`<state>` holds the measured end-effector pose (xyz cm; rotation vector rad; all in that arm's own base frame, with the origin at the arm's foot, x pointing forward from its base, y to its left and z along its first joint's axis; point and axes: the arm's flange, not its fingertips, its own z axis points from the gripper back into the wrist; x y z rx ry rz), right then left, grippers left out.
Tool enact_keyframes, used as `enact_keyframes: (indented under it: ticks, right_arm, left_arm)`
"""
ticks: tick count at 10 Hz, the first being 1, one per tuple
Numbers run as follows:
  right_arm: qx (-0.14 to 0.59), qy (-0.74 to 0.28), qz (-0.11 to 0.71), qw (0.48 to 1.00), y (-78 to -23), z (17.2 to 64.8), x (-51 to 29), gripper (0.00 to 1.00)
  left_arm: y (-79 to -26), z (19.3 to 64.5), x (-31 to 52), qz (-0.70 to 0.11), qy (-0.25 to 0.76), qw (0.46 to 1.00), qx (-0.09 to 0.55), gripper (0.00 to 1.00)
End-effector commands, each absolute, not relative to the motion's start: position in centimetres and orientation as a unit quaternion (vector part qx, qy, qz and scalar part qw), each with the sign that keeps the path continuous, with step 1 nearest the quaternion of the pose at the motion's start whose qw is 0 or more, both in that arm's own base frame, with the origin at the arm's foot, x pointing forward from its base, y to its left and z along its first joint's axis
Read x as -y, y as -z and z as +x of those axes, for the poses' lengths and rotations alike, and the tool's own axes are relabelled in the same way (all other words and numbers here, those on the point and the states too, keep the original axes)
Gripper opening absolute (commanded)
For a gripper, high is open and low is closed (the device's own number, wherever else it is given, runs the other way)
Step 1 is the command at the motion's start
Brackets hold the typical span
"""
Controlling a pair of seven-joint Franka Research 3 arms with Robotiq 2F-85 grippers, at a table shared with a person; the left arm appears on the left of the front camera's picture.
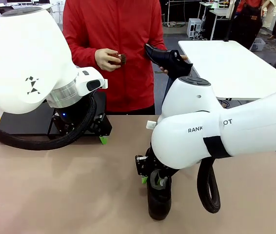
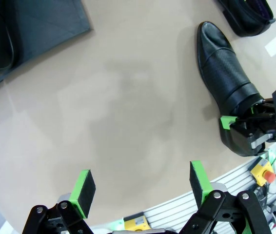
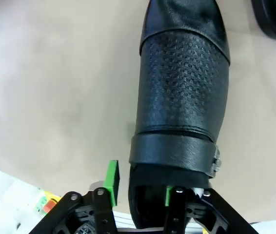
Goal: Organize the shoes by placing them on the stand.
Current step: Pick up one Shoe and place it in the middle of the table.
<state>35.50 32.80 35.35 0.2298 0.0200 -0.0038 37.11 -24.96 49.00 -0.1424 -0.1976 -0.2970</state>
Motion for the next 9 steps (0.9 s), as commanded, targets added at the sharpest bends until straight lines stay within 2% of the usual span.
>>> enact_keyframes:
  ticks: [1, 2, 4, 5, 9]
  right_arm:
    - [-0.009, 0.006, 0.133, 0.991, -36.5, 34.7, -32.6, 1.00]
    - [-0.014, -0.001, 0.145, 0.989, -37.2, 34.0, -32.3, 1.00]
    - [-0.068, -0.016, 0.157, 0.985, -39.4, 31.6, -31.0, 1.00]
    - [-0.019, 0.008, 0.138, 0.990, -37.2, 34.3, -33.2, 1.00]
    - [-0.019, 0.008, 0.138, 0.990, -37.2, 34.3, -33.2, 1.00]
  left_arm:
    - [-49.1, 37.2, 24.8, -0.070, 0.151, 0.981, 0.098, 1.00]
    - [-49.1, 37.2, 24.8, -0.070, 0.151, 0.981, 0.098, 1.00]
    - [-49.1, 37.2, 24.8, -0.070, 0.151, 0.981, 0.098, 1.00]
    - [-49.1, 37.2, 24.8, -0.070, 0.151, 0.981, 0.098, 1.00]
    - [-49.1, 37.2, 24.8, -0.070, 0.151, 0.981, 0.098, 1.00]
